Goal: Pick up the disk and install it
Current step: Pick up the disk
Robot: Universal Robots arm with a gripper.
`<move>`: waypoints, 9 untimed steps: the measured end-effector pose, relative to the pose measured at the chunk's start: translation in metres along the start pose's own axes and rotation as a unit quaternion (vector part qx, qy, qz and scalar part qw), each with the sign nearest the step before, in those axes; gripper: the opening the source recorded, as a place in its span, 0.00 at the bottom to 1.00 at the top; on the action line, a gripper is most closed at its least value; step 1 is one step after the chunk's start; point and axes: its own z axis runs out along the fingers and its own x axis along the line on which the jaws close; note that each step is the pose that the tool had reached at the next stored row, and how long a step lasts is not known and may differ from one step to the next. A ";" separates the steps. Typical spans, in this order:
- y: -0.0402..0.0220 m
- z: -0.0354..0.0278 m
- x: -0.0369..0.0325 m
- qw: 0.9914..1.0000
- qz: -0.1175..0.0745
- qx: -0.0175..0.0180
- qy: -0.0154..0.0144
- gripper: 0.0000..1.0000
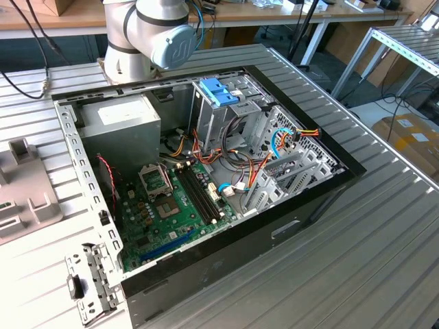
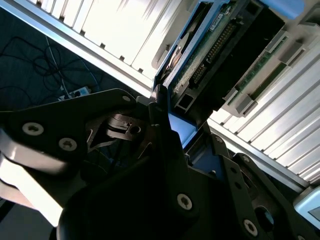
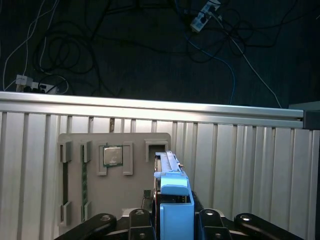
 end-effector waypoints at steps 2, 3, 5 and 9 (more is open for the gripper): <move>0.0000 -0.0010 0.0000 1.000 0.000 0.000 0.000 0.37; 0.0000 -0.0016 -0.0001 1.000 0.000 0.000 0.000 0.37; 0.0000 -0.0023 -0.0001 1.000 0.000 0.000 0.000 0.37; 0.0001 -0.0044 -0.0002 1.000 0.000 0.000 0.000 0.37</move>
